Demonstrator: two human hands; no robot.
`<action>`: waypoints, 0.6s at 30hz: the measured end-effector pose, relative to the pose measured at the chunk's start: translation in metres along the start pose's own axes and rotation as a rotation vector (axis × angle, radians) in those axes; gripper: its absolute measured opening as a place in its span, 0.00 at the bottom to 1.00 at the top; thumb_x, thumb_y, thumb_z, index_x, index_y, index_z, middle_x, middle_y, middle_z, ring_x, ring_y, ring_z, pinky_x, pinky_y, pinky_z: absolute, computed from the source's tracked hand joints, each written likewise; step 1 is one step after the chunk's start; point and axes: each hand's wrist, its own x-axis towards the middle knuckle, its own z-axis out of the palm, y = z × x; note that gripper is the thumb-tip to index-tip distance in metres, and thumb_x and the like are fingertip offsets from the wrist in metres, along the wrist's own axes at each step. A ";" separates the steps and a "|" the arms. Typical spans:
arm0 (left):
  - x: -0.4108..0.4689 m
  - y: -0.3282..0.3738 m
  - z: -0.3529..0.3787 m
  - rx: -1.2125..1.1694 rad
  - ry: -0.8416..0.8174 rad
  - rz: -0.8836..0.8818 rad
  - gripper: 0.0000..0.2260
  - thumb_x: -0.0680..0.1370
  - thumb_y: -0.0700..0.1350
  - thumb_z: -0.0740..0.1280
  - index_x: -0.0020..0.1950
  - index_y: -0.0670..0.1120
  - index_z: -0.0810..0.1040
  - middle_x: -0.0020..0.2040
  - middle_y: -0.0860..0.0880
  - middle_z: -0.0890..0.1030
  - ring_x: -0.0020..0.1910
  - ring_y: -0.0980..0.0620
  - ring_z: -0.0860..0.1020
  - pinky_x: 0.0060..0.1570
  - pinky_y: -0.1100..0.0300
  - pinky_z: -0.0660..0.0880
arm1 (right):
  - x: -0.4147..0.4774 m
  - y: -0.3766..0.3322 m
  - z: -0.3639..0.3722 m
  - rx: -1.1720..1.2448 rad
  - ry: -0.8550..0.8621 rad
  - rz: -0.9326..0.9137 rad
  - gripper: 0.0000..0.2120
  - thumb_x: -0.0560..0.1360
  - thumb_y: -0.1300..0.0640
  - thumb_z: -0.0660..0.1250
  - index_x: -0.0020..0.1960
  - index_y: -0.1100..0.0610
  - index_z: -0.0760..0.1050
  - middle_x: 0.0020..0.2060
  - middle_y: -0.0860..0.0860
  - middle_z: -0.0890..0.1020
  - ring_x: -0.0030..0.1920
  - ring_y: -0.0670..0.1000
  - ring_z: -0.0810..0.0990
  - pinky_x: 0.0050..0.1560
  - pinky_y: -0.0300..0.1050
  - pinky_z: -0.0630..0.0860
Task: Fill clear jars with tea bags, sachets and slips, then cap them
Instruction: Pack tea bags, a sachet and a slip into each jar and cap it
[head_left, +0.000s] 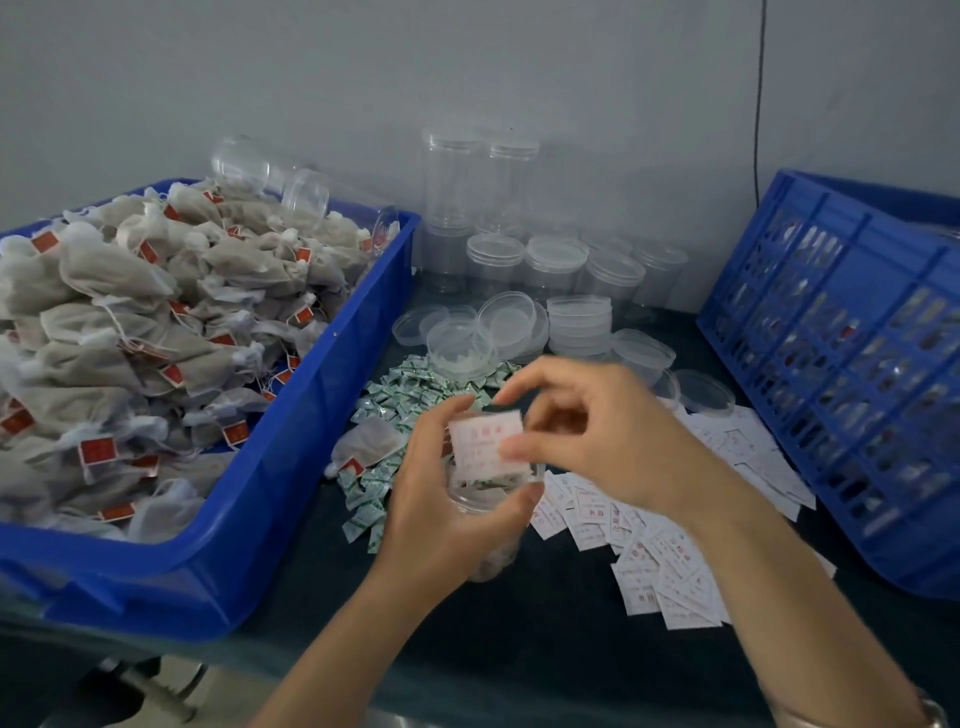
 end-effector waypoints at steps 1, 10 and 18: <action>0.000 0.000 0.000 0.006 0.002 0.001 0.34 0.66 0.41 0.80 0.68 0.52 0.68 0.58 0.55 0.76 0.57 0.64 0.75 0.51 0.74 0.72 | 0.003 0.000 0.006 -0.106 -0.038 0.028 0.12 0.72 0.56 0.78 0.51 0.46 0.79 0.36 0.44 0.84 0.33 0.39 0.79 0.37 0.33 0.74; 0.002 0.002 -0.002 -0.017 -0.024 0.007 0.37 0.63 0.55 0.77 0.69 0.56 0.65 0.60 0.62 0.74 0.62 0.65 0.72 0.58 0.75 0.67 | 0.015 0.005 0.006 -0.324 0.013 -0.008 0.16 0.70 0.47 0.78 0.46 0.44 0.70 0.36 0.43 0.73 0.34 0.40 0.72 0.35 0.36 0.69; -0.020 -0.031 -0.006 -0.198 -0.141 -0.206 0.56 0.51 0.54 0.84 0.65 0.81 0.53 0.63 0.76 0.68 0.60 0.74 0.71 0.47 0.75 0.75 | -0.009 0.000 0.014 -0.359 -0.235 0.155 0.51 0.62 0.23 0.68 0.77 0.40 0.51 0.72 0.42 0.65 0.65 0.48 0.74 0.63 0.54 0.75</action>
